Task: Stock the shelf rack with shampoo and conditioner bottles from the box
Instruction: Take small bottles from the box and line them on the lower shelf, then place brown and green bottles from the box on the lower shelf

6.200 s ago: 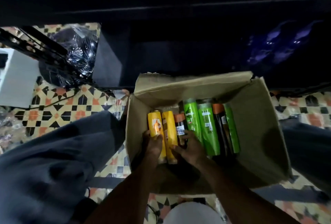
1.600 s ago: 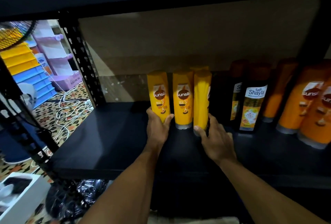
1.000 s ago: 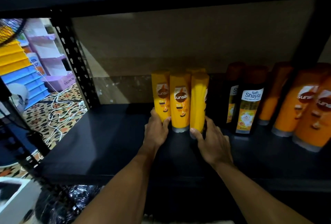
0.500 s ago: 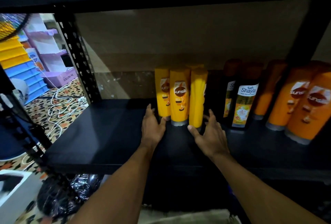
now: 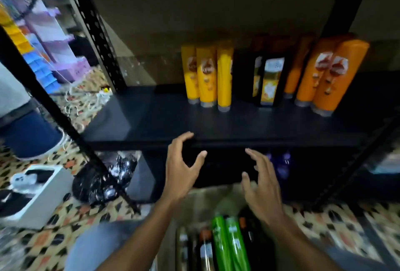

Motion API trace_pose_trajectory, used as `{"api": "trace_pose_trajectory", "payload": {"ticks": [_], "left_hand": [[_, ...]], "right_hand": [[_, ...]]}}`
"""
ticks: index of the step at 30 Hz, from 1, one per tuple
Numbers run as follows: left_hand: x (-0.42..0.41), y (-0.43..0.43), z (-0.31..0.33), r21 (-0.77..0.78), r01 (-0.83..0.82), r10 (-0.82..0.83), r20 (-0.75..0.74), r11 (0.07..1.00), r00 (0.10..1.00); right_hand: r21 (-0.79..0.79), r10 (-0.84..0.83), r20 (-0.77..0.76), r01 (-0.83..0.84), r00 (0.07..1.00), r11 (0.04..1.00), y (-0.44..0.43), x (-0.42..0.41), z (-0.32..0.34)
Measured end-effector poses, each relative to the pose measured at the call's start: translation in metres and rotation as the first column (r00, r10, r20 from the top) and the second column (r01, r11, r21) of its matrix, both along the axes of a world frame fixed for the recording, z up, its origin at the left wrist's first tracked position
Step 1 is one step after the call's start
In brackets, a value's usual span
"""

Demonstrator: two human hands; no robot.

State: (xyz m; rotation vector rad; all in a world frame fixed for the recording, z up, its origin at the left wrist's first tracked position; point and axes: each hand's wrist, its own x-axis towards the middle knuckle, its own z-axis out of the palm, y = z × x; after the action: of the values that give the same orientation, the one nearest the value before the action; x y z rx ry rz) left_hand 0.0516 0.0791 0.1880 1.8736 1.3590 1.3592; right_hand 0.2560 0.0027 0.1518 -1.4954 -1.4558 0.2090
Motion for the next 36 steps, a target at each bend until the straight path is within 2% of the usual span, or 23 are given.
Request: {"api": "trace_pose_trajectory", "payload": {"ticks": [4, 6, 8, 11, 17, 21, 25, 28, 32, 35, 36], "left_hand": [[-0.009, -0.077, -0.059, -0.245, -0.016, -0.006, -0.088, 0.97, 0.996], [-0.011, -0.108, -0.092, -0.402, -0.03, 0.002, -0.071, 0.915, 0.997], [-0.012, -0.133, -0.124, -0.546, -0.043, 0.002, -0.075, 0.837, 0.997], [-0.012, -0.154, -0.159, -0.658, -0.089, -0.005, -0.139, 0.748, 0.99], [-0.013, -0.159, -0.184, -0.757, -0.138, -0.01, -0.188, 0.639, 0.982], [-0.014, -0.155, -0.205, -0.81, -0.125, -0.011, -0.16, 0.573, 0.987], [-0.015, -0.147, -0.265, -0.87, -0.12, 0.014, -0.129, 0.478, 0.992], [-0.013, -0.137, -0.299, -0.882, -0.18, -0.021, -0.21, 0.436, 0.977], [-0.014, -0.13, -0.363, -0.92, -0.164, 0.004, -0.174, 0.356, 0.985], [-0.016, -0.129, -0.413, -0.916, -0.206, 0.051, -0.201, 0.345, 0.978], [-0.009, -0.128, -0.401, -0.907, -0.241, 0.044, -0.24, 0.345, 0.97]], "right_hand": [[-0.279, -0.069, -0.021, 0.06, 0.997, 0.959, -0.074, 0.014, -0.05], [-0.385, -0.084, -0.029, 0.067, 0.996, 0.92, -0.101, 0.02, -0.07], [-0.533, -0.111, -0.045, 0.07, 0.993, 0.843, -0.12, 0.024, -0.088], [-0.658, -0.107, -0.058, 0.043, 0.993, 0.752, -0.135, 0.029, -0.11], [-0.772, -0.067, -0.067, -0.009, 0.996, 0.636, -0.134, 0.023, -0.125], [-0.847, -0.016, 0.002, 0.011, 1.0, 0.531, -0.121, 0.022, -0.148], [-0.914, -0.044, -0.014, 0.005, 0.999, 0.406, -0.105, 0.022, -0.178], [-0.957, -0.087, -0.052, -0.025, 0.995, 0.29, -0.086, 0.022, -0.204], [-0.972, -0.174, -0.094, -0.052, 0.98, 0.231, -0.066, 0.024, -0.245], [-0.975, -0.217, -0.157, -0.117, 0.963, 0.189, -0.053, 0.025, -0.276], [-0.973, -0.236, -0.168, -0.124, 0.957, 0.193, -0.054, 0.025, -0.279]]}}
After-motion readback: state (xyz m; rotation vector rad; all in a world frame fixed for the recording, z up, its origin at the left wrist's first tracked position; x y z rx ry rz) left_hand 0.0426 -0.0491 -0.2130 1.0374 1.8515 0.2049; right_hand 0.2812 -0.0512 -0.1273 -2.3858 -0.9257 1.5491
